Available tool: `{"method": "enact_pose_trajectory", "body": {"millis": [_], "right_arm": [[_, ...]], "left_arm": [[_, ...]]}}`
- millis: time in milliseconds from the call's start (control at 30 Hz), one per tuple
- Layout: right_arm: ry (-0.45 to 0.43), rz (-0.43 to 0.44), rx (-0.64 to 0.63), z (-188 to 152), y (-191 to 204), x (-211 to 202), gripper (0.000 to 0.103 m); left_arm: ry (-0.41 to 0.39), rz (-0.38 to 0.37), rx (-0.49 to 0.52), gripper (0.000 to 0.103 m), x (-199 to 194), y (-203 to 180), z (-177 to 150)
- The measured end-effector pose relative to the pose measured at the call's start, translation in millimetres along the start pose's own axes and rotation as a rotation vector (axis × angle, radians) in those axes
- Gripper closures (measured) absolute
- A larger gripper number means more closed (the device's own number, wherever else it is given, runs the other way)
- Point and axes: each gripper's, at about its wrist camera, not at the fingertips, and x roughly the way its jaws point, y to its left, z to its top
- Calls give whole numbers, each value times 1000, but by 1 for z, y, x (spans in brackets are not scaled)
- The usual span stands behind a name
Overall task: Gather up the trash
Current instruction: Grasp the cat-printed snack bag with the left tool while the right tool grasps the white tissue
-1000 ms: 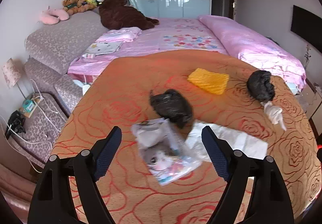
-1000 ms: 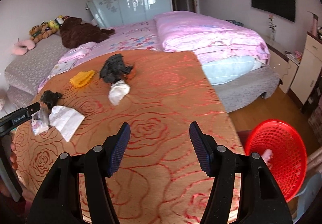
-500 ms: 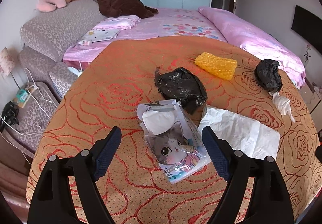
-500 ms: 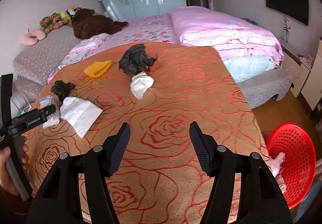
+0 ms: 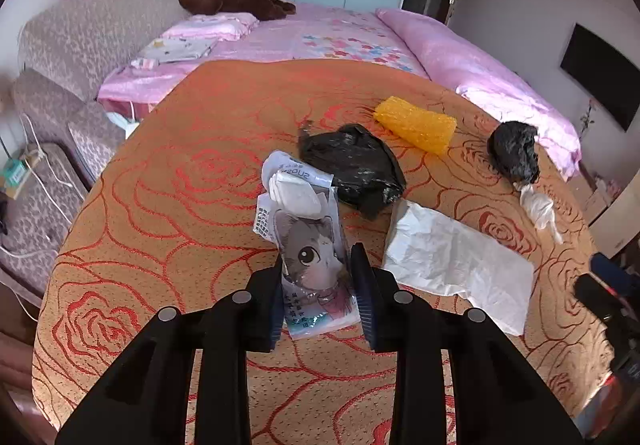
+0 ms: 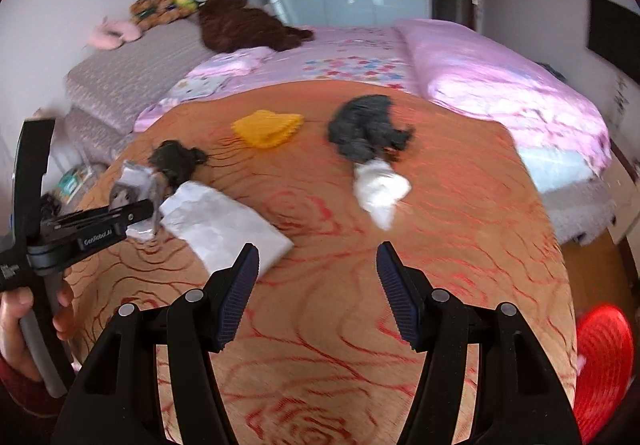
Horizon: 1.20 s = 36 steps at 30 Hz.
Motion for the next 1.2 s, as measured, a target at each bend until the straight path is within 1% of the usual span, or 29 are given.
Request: {"method": "enact_pose_trajectory", "body": {"millis": [100, 233, 300, 367, 467, 567, 733, 767, 800, 833, 900, 1100, 1200], "right_arm": [[-2, 41, -50, 8, 14, 5, 44], [18, 109, -111, 22, 31, 22, 43], [34, 140, -138, 27, 40, 32, 32], [36, 146, -176, 30, 50, 41, 27], [55, 164, -235, 31, 65, 52, 27], [77, 153, -279, 31, 74, 65, 27], [95, 135, -259, 33, 70, 76, 28], [94, 136, -253, 33, 68, 76, 31], [94, 137, -250, 32, 68, 78, 39], [100, 140, -249, 32, 67, 79, 42], [116, 149, -247, 30, 66, 81, 54], [109, 131, -281, 21, 72, 78, 72], [97, 121, -281, 19, 72, 74, 78]], "left_arm": [[5, -10, -18, 77, -1, 8, 1], [9, -33, -53, 78, -4, 18, 6], [1, -29, -59, 78, -8, 22, 9], [-7, -26, -64, 78, -10, 25, 11], [-18, -13, -67, 78, -13, 29, 13], [-19, -15, -71, 78, -13, 30, 14], [-19, -10, -66, 78, -12, 31, 15], [-19, -9, -65, 78, -12, 31, 15], [-19, -9, -64, 78, -12, 32, 16], [-18, -9, -64, 78, -11, 31, 15], [-16, -8, -61, 78, -11, 31, 15], [-23, 4, -44, 78, -13, 27, 15], [-28, 0, -39, 78, -15, 25, 15]]}}
